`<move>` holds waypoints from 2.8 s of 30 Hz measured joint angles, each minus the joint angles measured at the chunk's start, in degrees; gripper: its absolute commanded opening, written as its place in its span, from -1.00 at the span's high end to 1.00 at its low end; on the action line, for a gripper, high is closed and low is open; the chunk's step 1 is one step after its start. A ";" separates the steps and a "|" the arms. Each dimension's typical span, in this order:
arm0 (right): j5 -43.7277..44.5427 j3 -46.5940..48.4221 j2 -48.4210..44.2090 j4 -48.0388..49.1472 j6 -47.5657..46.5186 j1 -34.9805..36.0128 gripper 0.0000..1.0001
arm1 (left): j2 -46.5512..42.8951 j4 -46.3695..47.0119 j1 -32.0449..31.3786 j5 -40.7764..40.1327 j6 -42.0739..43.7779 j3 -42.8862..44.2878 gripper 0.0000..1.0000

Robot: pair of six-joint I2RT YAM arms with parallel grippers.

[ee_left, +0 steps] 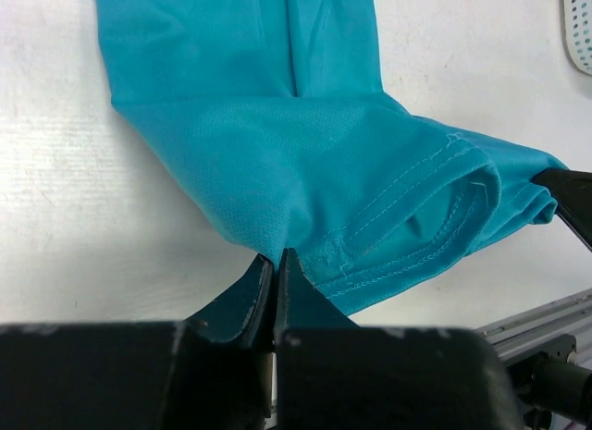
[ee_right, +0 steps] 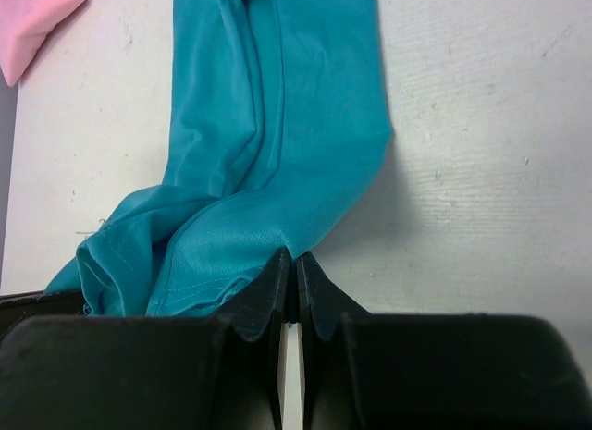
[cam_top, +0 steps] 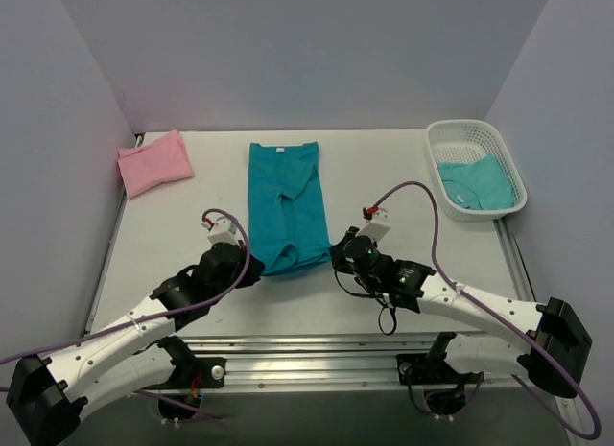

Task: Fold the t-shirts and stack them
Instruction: Fold the folded rectangular tshirt in 1/3 of the way

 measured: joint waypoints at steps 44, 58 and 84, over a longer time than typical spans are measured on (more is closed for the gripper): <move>-7.61 47.47 57.77 1.84 -12.00 -20.83 0.44 | 65.40 20.65 33.24 31.89 8.44 38.66 0.94; -12.57 56.17 64.63 3.74 -12.41 -27.91 -0.47 | 75.91 22.21 38.84 37.97 7.82 52.02 -0.67; -12.94 47.80 43.65 3.89 -12.98 -23.02 0.66 | 106.36 9.05 41.00 41.55 -4.81 101.35 -0.88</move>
